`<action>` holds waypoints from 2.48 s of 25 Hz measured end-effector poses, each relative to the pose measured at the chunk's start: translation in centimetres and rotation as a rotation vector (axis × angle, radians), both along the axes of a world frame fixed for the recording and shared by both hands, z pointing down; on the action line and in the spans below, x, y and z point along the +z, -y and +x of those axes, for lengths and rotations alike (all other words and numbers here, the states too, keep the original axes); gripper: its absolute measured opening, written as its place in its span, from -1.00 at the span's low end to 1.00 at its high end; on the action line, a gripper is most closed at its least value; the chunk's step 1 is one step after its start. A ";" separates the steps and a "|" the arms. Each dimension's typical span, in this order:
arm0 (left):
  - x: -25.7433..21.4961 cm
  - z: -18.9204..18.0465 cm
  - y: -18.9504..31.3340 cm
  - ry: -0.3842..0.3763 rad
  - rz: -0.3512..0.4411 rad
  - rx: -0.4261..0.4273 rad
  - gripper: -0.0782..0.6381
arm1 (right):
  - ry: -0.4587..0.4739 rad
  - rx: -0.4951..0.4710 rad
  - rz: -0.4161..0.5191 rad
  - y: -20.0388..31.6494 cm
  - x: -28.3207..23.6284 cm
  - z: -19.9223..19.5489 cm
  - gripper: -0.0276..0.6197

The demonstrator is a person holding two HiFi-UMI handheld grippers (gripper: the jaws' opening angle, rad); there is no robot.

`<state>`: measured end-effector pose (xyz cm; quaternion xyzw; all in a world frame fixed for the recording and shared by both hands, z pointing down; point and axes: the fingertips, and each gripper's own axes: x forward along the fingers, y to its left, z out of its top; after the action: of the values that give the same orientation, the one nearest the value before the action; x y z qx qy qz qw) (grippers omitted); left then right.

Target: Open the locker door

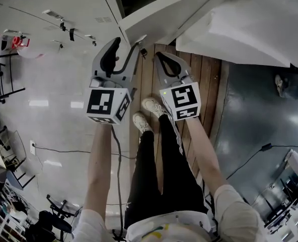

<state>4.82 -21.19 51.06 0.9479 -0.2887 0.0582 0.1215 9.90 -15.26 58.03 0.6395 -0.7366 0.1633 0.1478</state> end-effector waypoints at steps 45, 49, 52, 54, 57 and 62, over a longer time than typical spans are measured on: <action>-0.1 9.5 -16.6 0.058 0.036 0.509 -0.50 | 0.046 0.160 -0.182 -17.9 1.7 2.2 -0.91; -0.1 11.9 -18.4 0.063 0.043 0.573 -0.51 | 0.055 0.186 -0.182 -18.3 1.7 3.3 -0.91; -0.2 13.5 -19.5 0.056 0.047 0.615 -0.52 | 0.061 0.203 -0.186 -18.6 2.0 3.8 -0.91; -0.3 14.4 -19.9 0.047 0.050 0.640 -0.52 | 0.056 0.210 -0.184 -18.9 1.9 3.9 -0.91; -0.2 15.6 -20.3 0.041 0.049 0.666 -0.52 | 0.047 0.208 -0.194 -19.8 1.9 4.0 -0.91; -0.3 17.0 -21.0 0.017 0.035 0.693 -0.52 | 0.056 0.227 -0.234 -21.5 2.5 4.1 -0.91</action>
<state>21.80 -0.24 50.73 0.9910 0.0484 0.0991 0.0759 14.01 6.27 60.52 0.6924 -0.6392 0.2813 0.1815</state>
